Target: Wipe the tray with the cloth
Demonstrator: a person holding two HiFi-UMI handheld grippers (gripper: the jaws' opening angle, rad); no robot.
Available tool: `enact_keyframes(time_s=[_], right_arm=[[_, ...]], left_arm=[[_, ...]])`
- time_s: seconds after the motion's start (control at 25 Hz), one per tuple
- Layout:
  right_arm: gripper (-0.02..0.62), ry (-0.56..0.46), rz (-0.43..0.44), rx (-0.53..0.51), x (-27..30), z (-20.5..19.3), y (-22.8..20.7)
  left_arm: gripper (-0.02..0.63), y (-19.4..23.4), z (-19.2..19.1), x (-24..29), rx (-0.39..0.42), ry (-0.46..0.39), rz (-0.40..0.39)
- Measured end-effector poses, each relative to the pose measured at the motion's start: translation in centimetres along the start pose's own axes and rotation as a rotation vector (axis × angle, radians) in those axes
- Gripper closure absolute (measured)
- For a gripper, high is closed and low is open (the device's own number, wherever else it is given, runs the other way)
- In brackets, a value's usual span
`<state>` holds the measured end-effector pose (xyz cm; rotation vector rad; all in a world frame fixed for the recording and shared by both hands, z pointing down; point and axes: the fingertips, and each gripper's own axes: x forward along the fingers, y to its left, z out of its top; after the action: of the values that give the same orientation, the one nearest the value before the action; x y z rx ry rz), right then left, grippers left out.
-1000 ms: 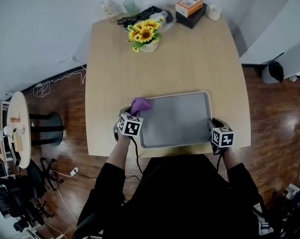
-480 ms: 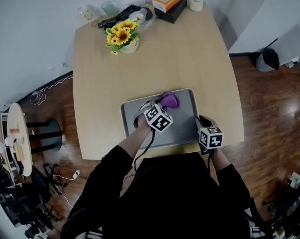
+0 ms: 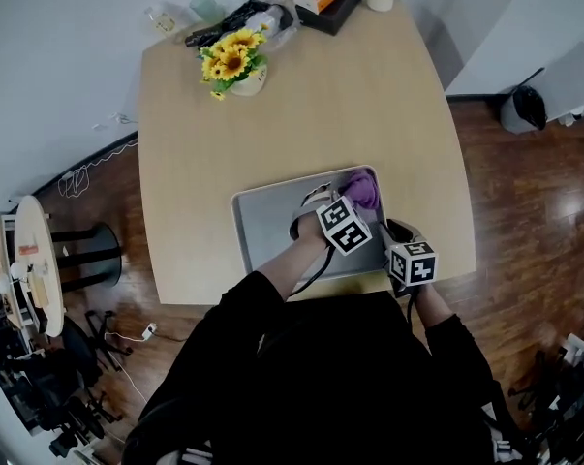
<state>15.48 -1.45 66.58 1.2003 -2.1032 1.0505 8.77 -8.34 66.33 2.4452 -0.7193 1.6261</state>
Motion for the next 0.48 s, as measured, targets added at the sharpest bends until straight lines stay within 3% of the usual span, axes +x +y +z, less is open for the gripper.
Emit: enact_keyframes(time_s=[0.2, 0.36, 0.48], right_arm=[[0.515, 0.007, -0.004, -0.008, 0.0, 0.1, -0.3], [0.515, 0.014, -0.030, -0.019, 0.1, 0.0, 0.0], [0.515, 0.014, -0.054, -0.013, 0.2, 0.0, 0.2]], left_arm=[[0.515, 0.2, -7.4, -3.2, -0.051, 0.015, 0.028], [0.515, 2.9, -17.0, -6.6, -0.199, 0.061, 0.100], [0.514, 4.8, -22.0, -8.5, -0.286, 0.088, 0.106]])
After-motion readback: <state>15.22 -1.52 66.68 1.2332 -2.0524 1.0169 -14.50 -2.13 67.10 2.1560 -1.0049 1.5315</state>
